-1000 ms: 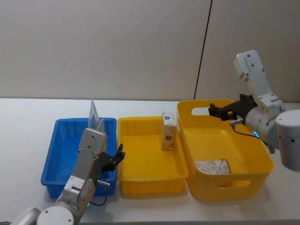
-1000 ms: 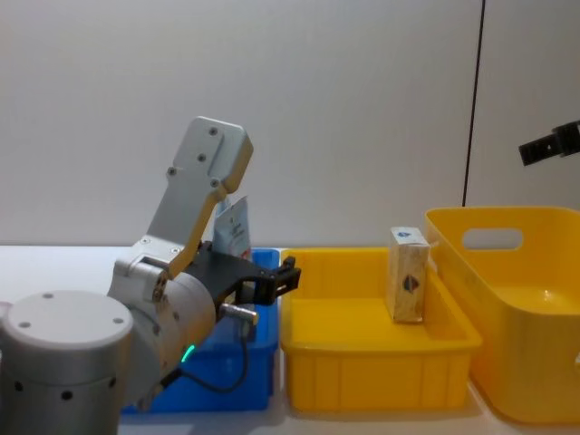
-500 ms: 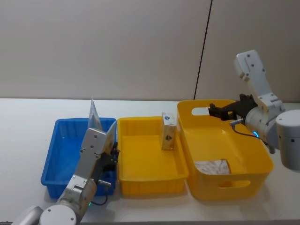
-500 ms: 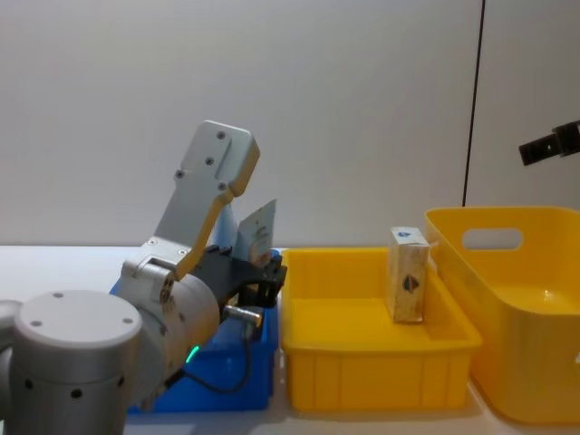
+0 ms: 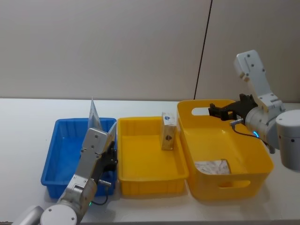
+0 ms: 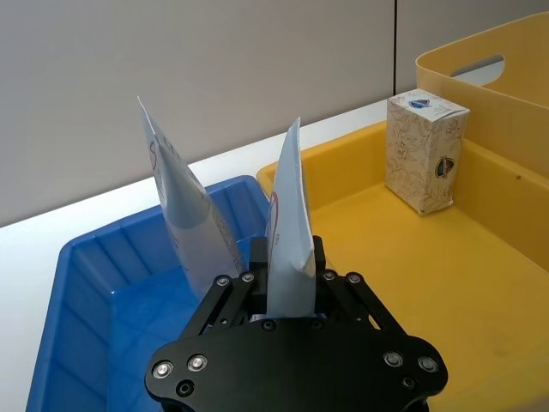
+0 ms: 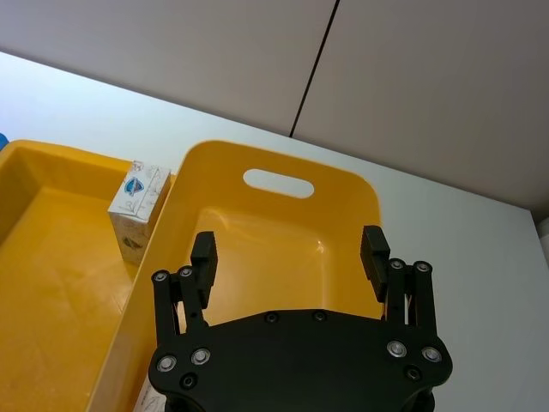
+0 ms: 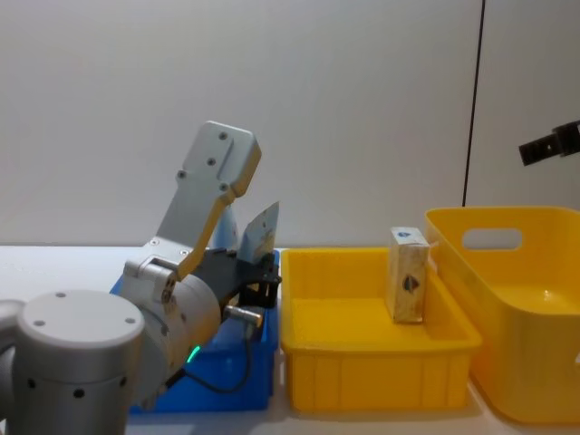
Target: Bimanual collaborative sorting of washing and personal care products
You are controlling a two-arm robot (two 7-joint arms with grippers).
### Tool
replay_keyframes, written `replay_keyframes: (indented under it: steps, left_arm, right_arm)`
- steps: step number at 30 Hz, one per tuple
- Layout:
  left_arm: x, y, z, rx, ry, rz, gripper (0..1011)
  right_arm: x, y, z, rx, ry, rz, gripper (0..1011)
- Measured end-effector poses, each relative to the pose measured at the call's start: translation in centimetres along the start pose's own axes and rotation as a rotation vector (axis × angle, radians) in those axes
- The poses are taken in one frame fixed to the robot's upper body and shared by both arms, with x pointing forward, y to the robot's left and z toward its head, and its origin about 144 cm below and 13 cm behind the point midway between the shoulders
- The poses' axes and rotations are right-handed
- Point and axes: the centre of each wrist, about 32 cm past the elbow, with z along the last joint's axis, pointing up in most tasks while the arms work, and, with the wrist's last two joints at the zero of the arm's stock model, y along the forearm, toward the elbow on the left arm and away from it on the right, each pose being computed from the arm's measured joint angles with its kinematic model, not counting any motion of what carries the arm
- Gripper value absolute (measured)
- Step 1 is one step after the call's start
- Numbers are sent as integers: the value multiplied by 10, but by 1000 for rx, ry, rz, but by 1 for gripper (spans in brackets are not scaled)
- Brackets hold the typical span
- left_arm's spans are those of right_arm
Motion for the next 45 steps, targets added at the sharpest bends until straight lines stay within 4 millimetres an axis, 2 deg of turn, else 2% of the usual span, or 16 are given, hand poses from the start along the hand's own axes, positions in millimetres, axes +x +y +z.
replay_keyframes:
  steps: [22,26,45]
  left_arm:
    - [3,1,5,-20,5,-18,220]
    - [6,2,13,-39,16,-30,220]
    - [33,5,80,-243,108,-166,220]
  right_arm:
    - [0,0,0,0,0,0,1004]
    - [0,0,0,0,0,0,1004]
    - [0,0,0,2,-1,3,1004]
